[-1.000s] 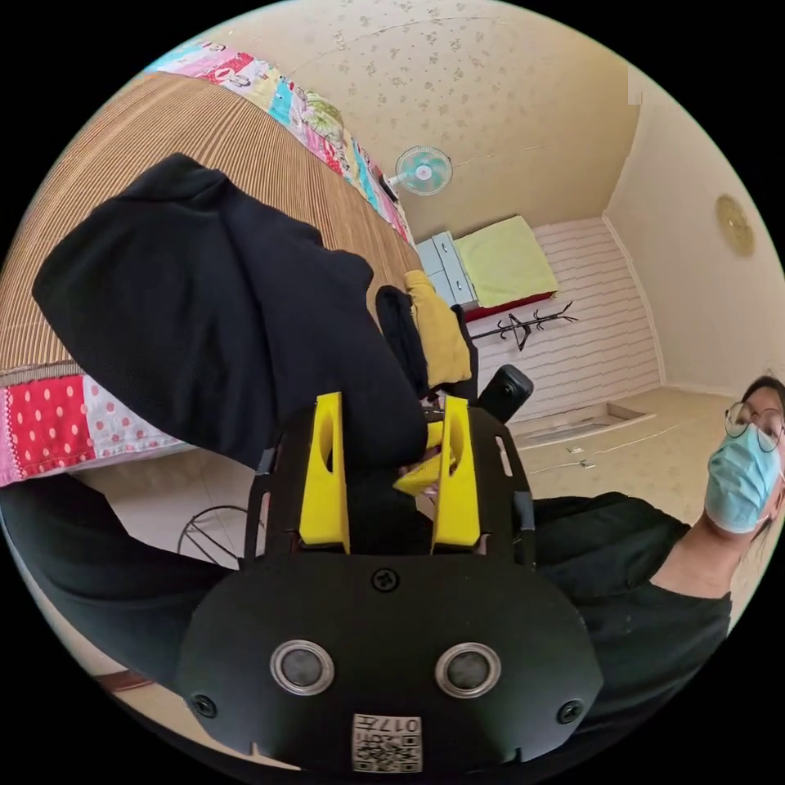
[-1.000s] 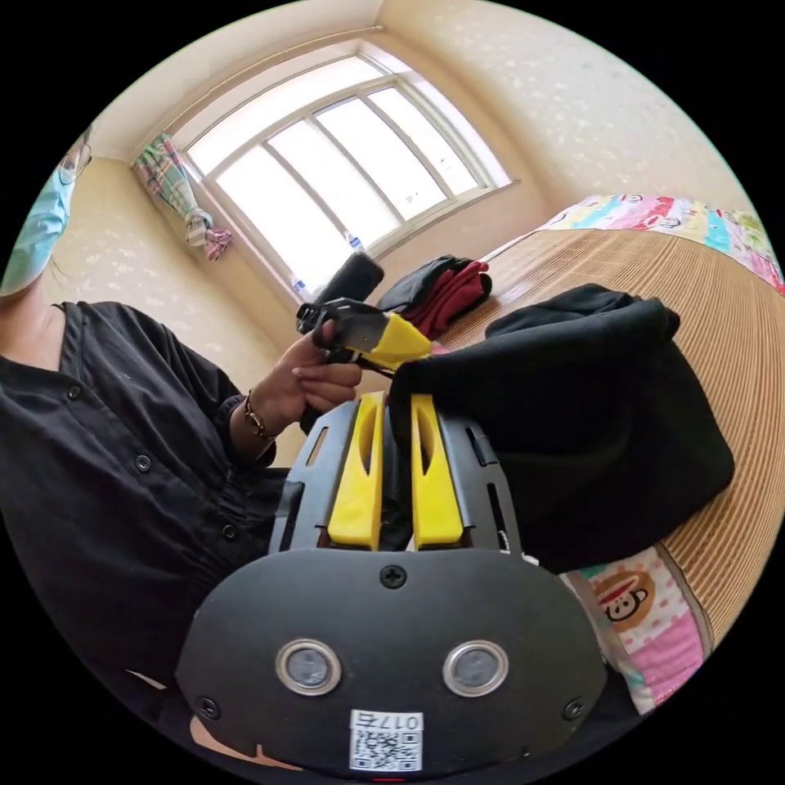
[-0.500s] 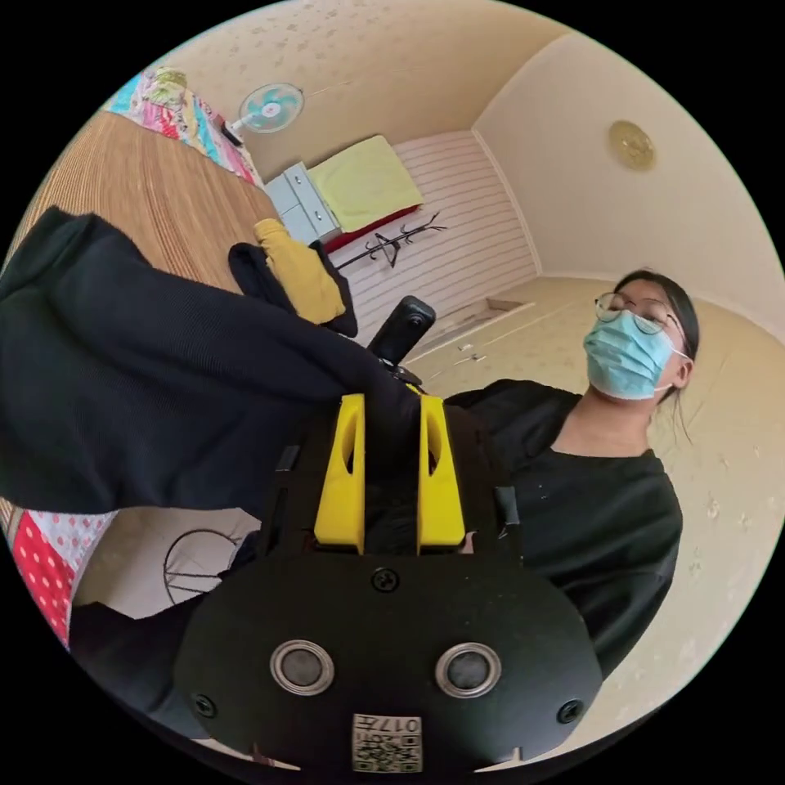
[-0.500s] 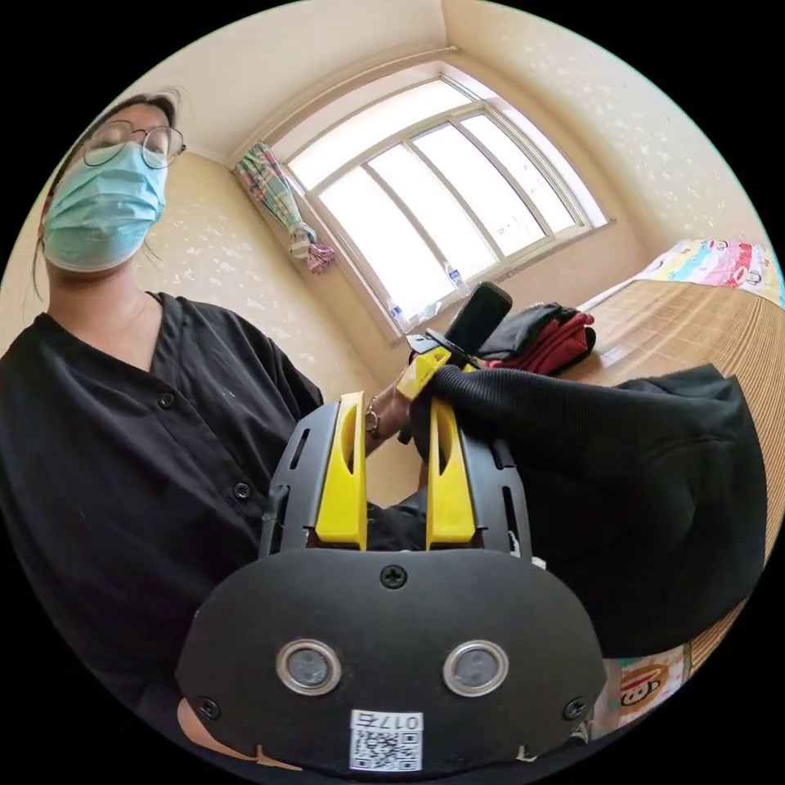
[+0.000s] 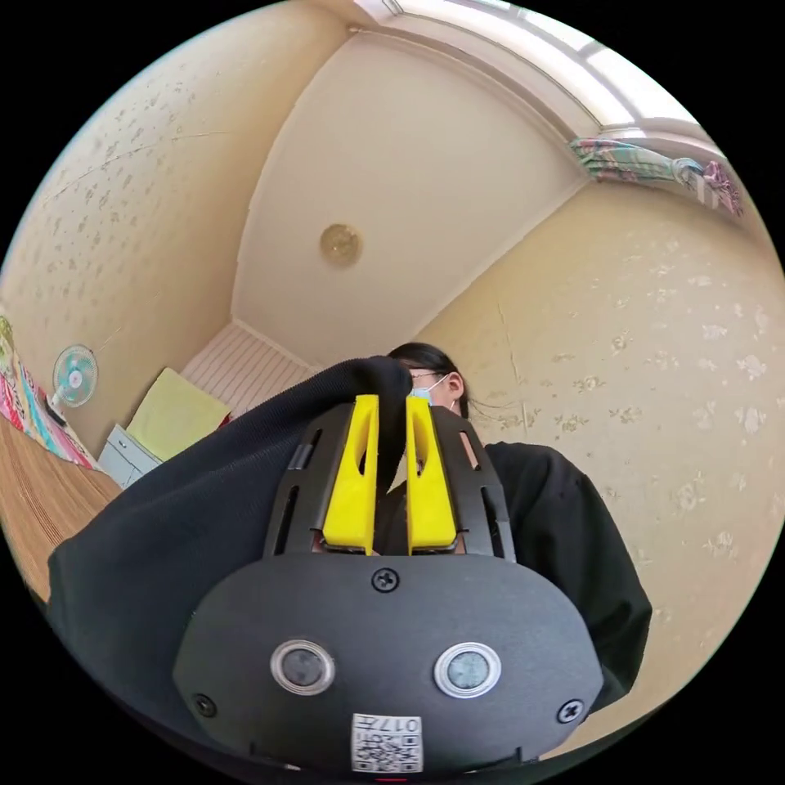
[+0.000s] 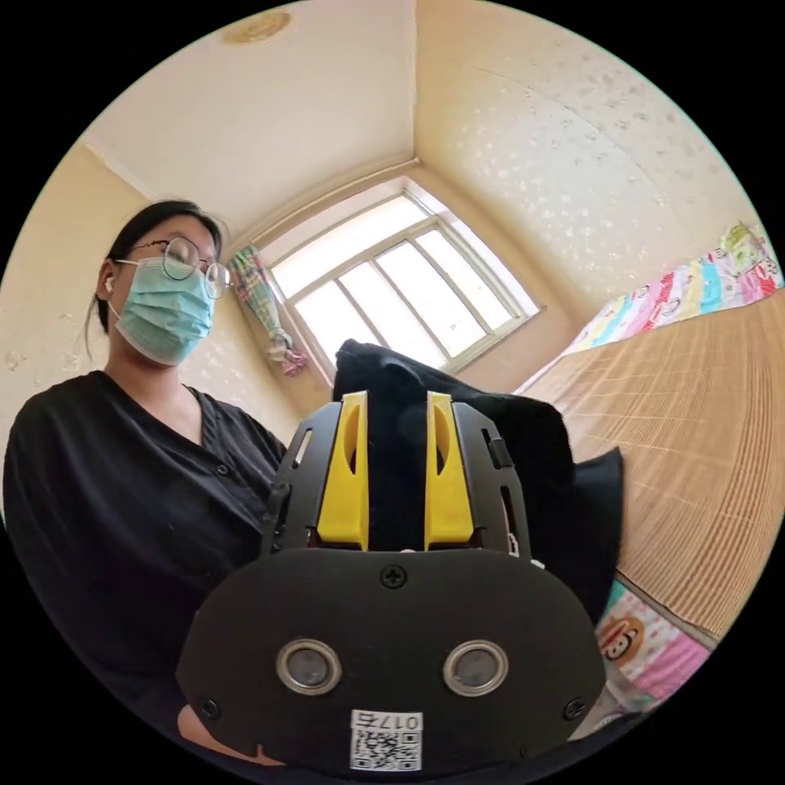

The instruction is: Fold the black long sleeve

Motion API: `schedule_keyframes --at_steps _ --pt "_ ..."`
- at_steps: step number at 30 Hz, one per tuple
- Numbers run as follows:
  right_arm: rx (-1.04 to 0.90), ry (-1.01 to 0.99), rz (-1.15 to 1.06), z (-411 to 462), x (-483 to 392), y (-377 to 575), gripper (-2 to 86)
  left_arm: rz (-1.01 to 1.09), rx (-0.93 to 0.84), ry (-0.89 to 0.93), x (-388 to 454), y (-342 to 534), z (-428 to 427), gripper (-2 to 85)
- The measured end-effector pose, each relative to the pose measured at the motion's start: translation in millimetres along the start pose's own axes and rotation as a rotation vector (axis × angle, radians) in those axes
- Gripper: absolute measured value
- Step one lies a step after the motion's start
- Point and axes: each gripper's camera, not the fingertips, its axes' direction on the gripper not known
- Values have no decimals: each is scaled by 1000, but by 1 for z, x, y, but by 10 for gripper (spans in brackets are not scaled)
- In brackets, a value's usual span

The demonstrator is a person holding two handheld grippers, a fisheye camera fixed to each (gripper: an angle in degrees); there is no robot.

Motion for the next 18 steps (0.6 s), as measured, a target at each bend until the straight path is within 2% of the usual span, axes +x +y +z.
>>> schedule_keyframes --at_steps 4,6,10,14,18 --pt "-108 190 19 31 12 10 117 67 -60 119 5 -8 24 56" --pt "-240 257 -28 69 16 13 127 101 -48 280 1 -8 41 56" --pt "-322 488 -90 116 18 14 154 155 -7 470 -2 4 70 58" --pt "-195 434 -43 131 28 2 167 100 105 703 -28 46 108 58" --pt "-40 373 19 116 33 -15 121 26 126 726 -48 69 130 57"
